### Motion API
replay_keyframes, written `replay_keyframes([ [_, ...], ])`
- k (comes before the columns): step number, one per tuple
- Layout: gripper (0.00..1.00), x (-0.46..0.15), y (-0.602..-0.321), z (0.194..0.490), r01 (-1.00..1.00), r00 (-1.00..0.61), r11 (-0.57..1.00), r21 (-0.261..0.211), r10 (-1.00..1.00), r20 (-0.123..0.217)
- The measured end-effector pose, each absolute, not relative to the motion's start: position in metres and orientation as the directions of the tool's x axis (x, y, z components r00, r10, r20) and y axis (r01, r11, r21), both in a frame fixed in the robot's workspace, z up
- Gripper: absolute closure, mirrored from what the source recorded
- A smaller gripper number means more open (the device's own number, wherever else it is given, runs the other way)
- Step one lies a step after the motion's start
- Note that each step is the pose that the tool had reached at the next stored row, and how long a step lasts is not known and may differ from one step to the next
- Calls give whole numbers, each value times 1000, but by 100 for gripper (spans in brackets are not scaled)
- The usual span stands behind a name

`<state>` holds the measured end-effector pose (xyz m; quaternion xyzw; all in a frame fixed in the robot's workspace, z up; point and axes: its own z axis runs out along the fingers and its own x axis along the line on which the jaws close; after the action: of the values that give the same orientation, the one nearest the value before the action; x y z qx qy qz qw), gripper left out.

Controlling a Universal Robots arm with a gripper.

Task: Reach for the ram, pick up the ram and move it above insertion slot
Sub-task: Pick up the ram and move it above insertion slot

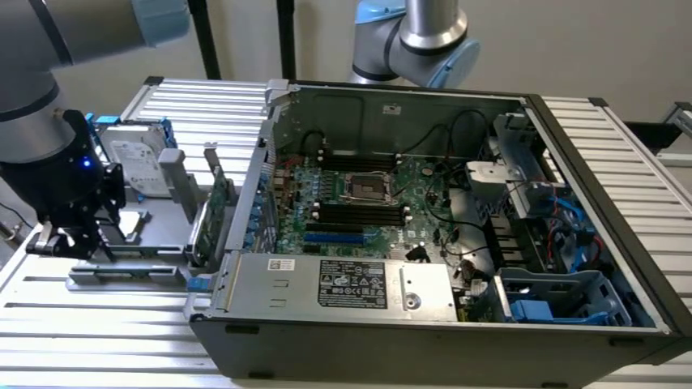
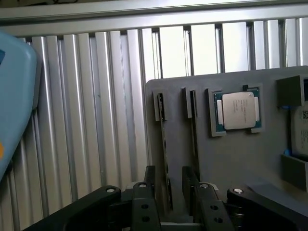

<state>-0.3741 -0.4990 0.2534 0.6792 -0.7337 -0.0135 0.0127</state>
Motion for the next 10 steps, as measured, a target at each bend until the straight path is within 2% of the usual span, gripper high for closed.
replay_keyframes([
  [10, 64, -374, -500, 235, -998, -59, 59, 37, -998, 0],
])
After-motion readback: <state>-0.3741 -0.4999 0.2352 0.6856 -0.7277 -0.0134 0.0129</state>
